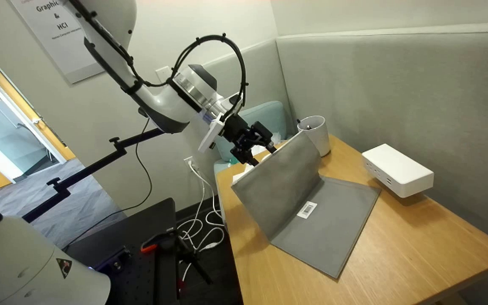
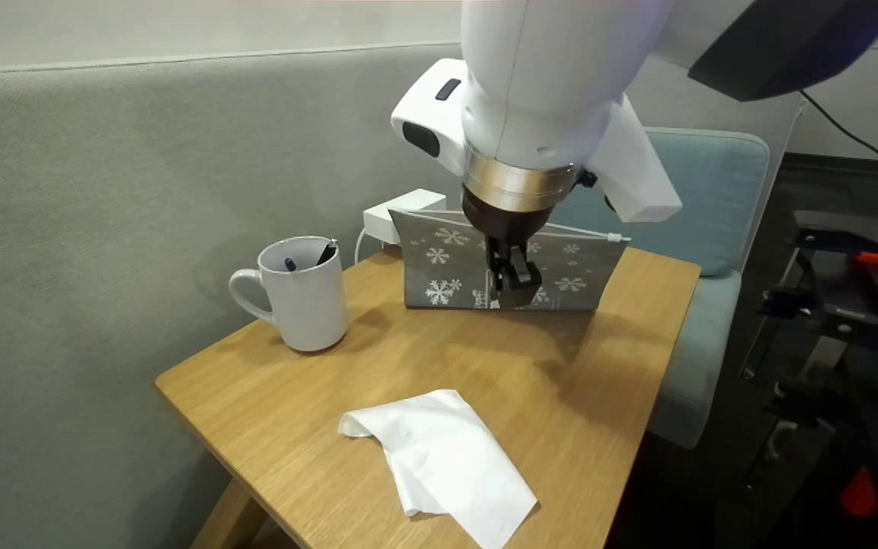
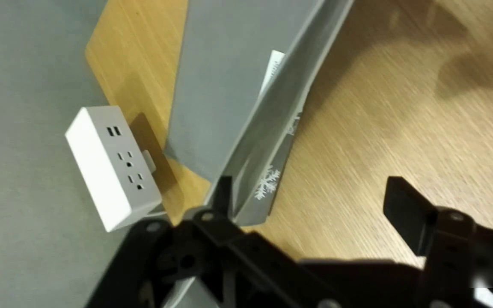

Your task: Open the grey object on the table.

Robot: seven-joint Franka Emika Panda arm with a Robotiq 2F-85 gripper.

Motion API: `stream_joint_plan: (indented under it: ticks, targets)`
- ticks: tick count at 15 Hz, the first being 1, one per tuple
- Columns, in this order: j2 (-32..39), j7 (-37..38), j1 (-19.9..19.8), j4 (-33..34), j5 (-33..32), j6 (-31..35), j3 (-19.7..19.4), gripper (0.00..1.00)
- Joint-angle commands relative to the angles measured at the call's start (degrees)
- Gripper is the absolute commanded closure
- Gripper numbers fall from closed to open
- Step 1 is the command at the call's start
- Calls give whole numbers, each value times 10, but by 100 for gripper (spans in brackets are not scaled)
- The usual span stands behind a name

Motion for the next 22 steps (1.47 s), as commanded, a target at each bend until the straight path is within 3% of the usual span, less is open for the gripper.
stream_joint_plan:
  ticks: [1, 5, 6, 7, 10, 15, 22]
  targets:
    - [-10, -96, -35, -14, 50, 93, 14, 0]
    - [-3, -247, -63, -30, 169, 202, 17, 0]
    - [2, -289, -94, -35, 199, 215, 44, 0]
    - [0, -335, -80, -42, 247, 238, 28, 0]
    - [3, -459, -104, -58, 365, 281, 51, 0]
    - [-6, -628, -146, -77, 537, 300, 104, 0]
    - [-54, -735, -230, -100, 671, 289, 179, 0]
